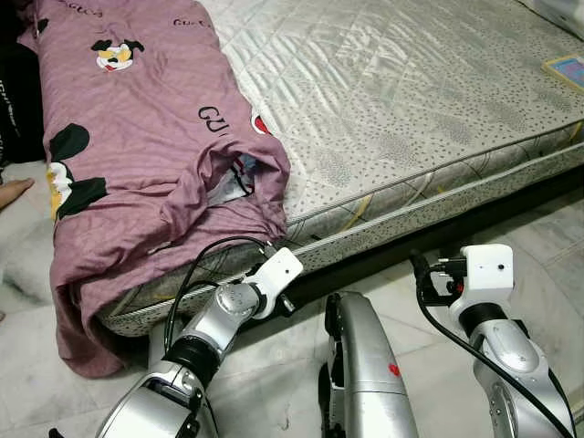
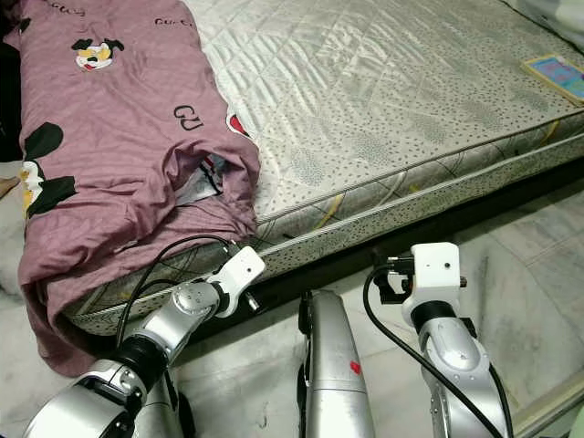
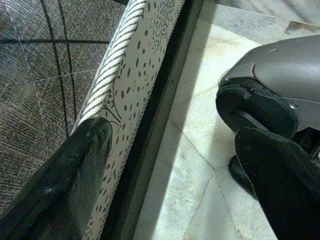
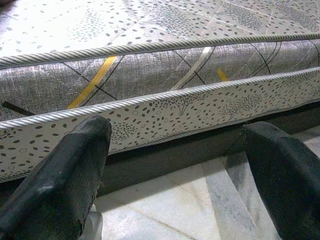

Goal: Clean up the room

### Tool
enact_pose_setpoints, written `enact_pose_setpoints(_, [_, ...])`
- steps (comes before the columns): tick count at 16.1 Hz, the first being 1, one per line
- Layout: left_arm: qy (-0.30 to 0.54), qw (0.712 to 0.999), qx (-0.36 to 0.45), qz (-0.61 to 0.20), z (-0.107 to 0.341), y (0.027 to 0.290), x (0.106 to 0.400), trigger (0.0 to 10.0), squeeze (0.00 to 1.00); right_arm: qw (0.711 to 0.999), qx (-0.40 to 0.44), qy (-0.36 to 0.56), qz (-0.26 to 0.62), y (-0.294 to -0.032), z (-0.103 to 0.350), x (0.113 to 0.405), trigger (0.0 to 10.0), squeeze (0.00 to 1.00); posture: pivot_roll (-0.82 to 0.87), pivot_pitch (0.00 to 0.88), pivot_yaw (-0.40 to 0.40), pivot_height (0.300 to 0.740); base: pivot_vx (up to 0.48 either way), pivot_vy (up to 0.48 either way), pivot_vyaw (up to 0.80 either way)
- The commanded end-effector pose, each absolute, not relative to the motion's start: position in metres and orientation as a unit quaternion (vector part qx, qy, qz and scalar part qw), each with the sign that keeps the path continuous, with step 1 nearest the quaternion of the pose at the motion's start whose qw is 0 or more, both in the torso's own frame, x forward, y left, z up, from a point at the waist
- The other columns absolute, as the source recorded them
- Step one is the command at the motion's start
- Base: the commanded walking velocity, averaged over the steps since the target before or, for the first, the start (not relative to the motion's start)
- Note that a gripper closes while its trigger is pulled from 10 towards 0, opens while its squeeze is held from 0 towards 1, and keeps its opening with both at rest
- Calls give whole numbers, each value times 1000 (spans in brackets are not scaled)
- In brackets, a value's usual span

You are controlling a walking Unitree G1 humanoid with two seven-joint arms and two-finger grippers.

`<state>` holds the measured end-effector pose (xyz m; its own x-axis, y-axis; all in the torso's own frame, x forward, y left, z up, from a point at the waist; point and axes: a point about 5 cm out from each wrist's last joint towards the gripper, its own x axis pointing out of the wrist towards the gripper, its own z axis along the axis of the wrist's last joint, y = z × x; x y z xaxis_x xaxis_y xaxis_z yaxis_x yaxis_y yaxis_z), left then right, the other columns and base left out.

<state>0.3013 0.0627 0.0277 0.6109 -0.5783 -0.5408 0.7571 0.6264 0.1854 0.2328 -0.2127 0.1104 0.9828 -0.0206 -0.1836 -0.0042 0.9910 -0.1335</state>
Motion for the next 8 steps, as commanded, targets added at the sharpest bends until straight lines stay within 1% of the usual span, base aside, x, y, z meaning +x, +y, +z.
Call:
enact_pose_setpoints(1, [220, 871, 204, -390, 28, 61, 300, 10000, 0, 993, -66, 97, -5, -213, 108, 232, 10000, 0, -147, 139, -22, 486, 0, 0, 0])
enact_pose_setpoints(8, [220, 871, 204, -390, 28, 61, 300, 10000, 0, 993, -66, 97, -5, -213, 108, 232, 10000, 0, -147, 139, -22, 486, 0, 0, 0])
